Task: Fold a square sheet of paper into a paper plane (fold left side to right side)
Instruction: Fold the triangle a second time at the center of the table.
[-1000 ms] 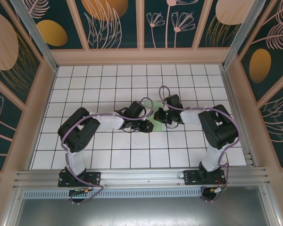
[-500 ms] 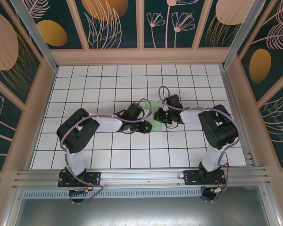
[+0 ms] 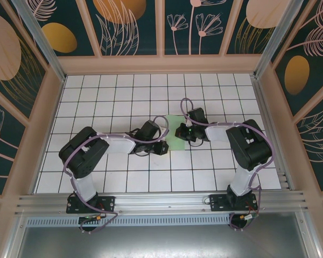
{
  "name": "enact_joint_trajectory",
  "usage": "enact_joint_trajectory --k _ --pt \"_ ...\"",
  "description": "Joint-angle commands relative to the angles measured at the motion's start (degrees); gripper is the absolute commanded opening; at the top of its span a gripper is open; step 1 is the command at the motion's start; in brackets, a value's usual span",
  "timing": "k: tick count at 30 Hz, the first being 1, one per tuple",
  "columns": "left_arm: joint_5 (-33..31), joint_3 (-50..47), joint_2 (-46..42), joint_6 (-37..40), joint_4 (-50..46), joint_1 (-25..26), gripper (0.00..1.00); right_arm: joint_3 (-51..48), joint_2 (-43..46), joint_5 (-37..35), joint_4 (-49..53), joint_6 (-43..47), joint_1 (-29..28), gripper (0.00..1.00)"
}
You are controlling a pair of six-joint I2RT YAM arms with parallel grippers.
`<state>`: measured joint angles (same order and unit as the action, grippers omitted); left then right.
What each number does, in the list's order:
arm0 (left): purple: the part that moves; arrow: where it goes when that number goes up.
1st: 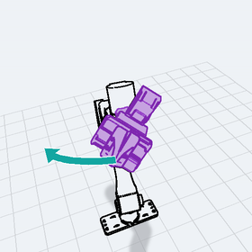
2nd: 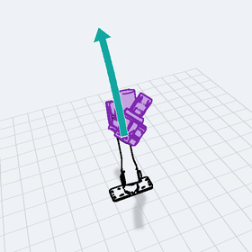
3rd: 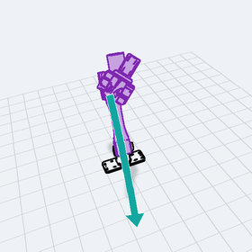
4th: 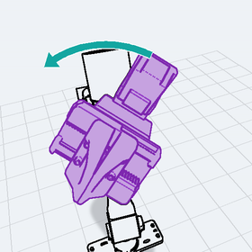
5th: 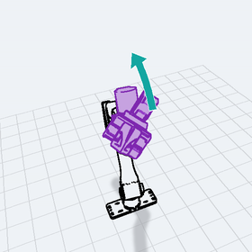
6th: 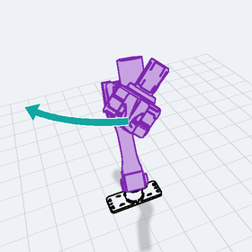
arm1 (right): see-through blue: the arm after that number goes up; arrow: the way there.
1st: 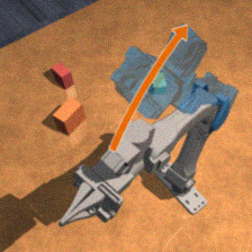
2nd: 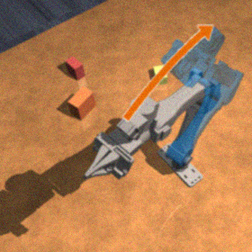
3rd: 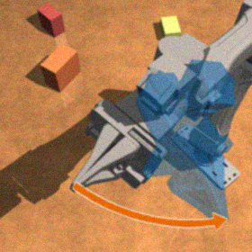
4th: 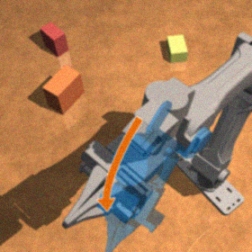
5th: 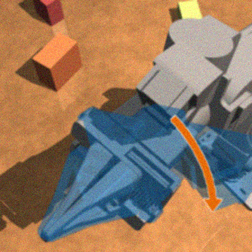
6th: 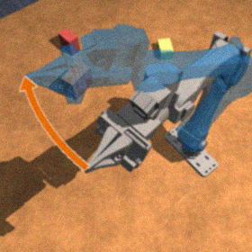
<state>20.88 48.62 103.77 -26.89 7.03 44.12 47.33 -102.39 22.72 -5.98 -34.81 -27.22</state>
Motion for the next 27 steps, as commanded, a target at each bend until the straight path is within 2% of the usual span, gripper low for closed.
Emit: enact_joint_trajectory --k 1,9,18,22,27 --pt "-0.8 -1.0 -2.7 -0.1 -5.5 -0.9 0.10 -0.6 -2.0 -3.1 6.3 1.2 -0.3 0.02" --pt "2.1 3.1 -5.0 0.9 -4.7 -1.2 0.12 -0.5 -1.6 -2.9 6.4 1.1 -0.4 0.02" --pt "-2.1 9.8 3.0 3.3 -8.1 -1.3 0.13 -0.5 -1.5 -2.7 6.6 1.2 -0.6 0.02" --pt "-3.8 9.6 4.5 3.1 -8.4 -1.2 0.13 -0.3 -1.4 -2.7 6.7 1.4 -0.6 0.02" --pt "-2.4 7.9 5.1 2.8 -6.9 -1.2 0.12 -0.3 0.1 -2.3 5.6 1.6 -0.7 0.02"
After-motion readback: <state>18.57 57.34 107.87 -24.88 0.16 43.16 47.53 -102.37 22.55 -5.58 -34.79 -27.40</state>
